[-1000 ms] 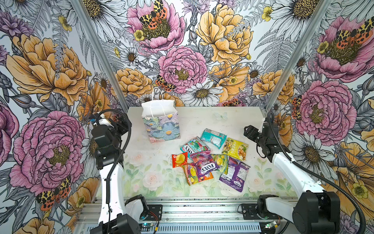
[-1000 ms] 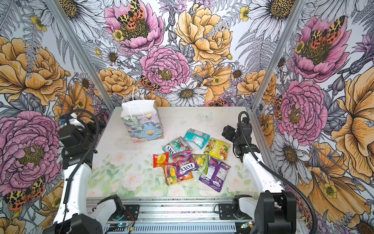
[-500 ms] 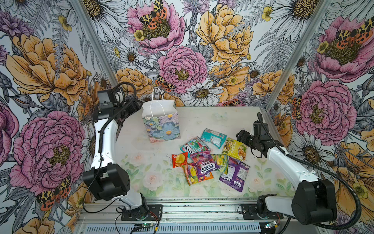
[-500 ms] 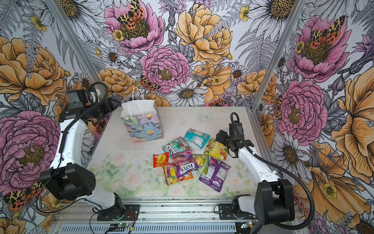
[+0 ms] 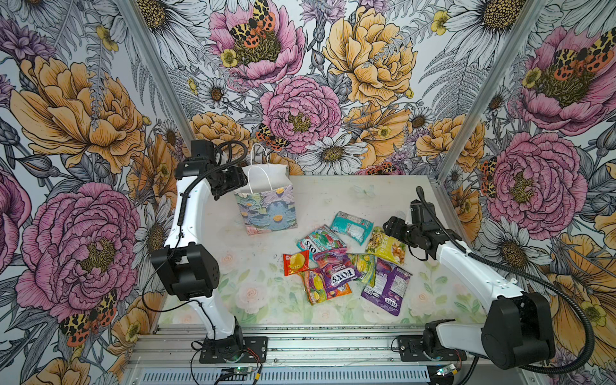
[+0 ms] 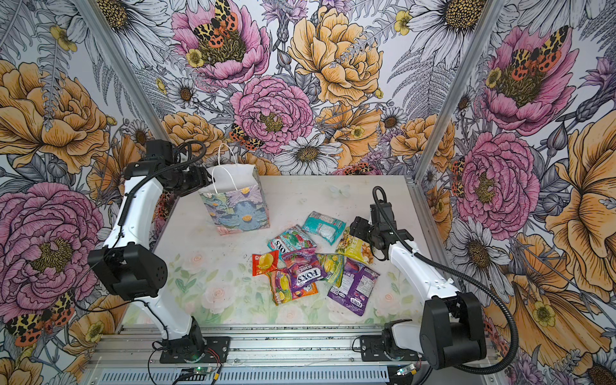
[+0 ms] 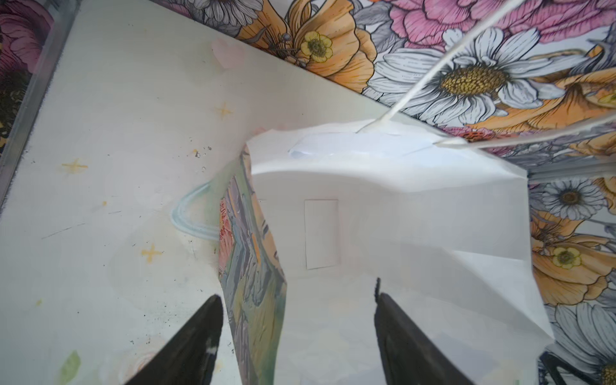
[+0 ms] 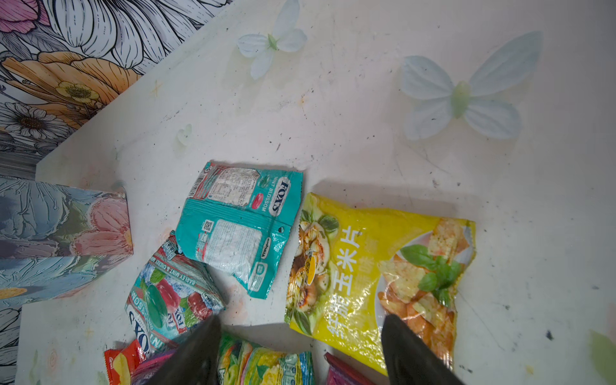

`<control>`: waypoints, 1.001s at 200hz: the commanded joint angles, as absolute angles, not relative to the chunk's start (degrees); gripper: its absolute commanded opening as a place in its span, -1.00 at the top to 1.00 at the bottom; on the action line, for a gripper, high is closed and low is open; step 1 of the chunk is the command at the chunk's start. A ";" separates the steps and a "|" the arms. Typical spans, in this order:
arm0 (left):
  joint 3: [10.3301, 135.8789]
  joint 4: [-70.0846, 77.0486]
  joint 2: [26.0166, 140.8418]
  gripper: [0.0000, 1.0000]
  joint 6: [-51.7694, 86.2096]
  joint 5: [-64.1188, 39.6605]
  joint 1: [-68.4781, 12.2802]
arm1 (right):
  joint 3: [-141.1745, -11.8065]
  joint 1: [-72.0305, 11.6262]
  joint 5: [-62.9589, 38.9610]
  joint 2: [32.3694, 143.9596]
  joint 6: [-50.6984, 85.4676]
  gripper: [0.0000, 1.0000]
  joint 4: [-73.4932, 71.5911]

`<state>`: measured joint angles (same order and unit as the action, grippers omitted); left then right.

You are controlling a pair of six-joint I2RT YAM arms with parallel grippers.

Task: Place the snacks into the paper bag
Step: Rotate the paper bag at the top-left of the table.

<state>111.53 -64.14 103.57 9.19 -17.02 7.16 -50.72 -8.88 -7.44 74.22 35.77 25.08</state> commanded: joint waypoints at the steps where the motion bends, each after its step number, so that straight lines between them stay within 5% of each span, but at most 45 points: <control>1: 114.31 -67.88 105.91 -0.29 7.38 -13.98 6.25 | -52.82 -9.96 -8.52 75.08 36.54 -0.54 25.52; 66: 111.59 -68.37 104.88 0.40 8.87 -14.17 6.08 | -55.73 -12.84 -10.66 78.24 35.95 -0.52 25.40; 113: 104.81 -68.24 97.86 0.64 12.95 -13.43 5.76 | -59.08 -15.81 -13.51 82.70 34.29 -0.52 25.33; 171: 93.03 -67.22 87.47 0.46 19.18 -11.50 2.81 | -63.59 -18.16 -16.70 88.49 32.89 -0.51 24.44; 200: 91.62 -67.20 83.87 -0.08 20.11 -11.95 2.93 | -66.18 -18.58 -17.89 90.94 32.65 -0.51 24.09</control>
